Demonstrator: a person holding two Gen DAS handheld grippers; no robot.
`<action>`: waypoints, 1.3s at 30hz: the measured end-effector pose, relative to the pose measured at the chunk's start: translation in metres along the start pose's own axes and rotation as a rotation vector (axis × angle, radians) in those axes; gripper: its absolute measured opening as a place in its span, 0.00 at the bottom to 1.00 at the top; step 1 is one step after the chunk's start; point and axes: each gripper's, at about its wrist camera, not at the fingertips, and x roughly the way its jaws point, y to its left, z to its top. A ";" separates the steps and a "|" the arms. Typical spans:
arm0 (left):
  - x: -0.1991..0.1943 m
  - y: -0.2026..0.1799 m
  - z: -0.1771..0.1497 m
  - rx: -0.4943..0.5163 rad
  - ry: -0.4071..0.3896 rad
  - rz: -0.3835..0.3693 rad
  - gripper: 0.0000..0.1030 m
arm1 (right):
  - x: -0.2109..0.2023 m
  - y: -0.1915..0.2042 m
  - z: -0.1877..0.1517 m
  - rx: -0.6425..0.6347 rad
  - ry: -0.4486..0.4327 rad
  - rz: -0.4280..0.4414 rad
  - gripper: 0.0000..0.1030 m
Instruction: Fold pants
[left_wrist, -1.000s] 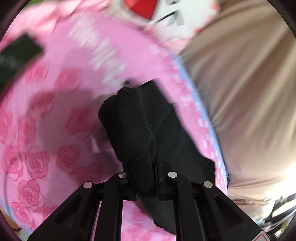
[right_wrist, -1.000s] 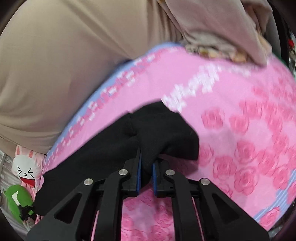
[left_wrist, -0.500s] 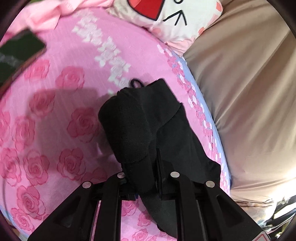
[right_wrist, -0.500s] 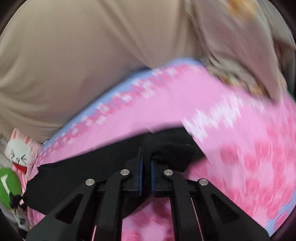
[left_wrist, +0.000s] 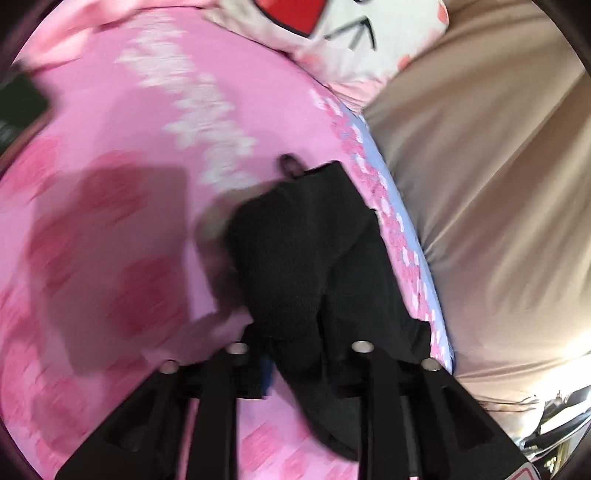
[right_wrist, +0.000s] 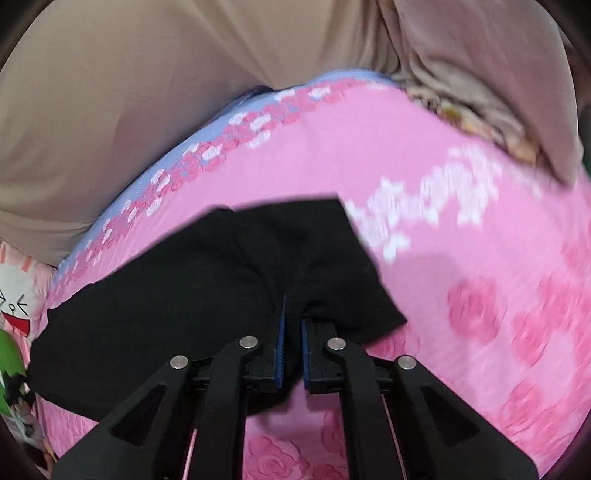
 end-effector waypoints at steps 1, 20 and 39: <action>-0.013 0.005 -0.007 -0.005 -0.026 0.018 0.33 | -0.004 -0.003 0.000 0.020 -0.008 0.009 0.15; 0.013 -0.027 -0.006 0.012 -0.063 0.033 0.41 | -0.034 -0.003 -0.042 0.191 -0.034 0.097 0.85; 0.007 -0.040 0.000 0.115 -0.038 0.039 0.11 | -0.008 0.344 -0.081 -0.541 0.159 0.489 0.33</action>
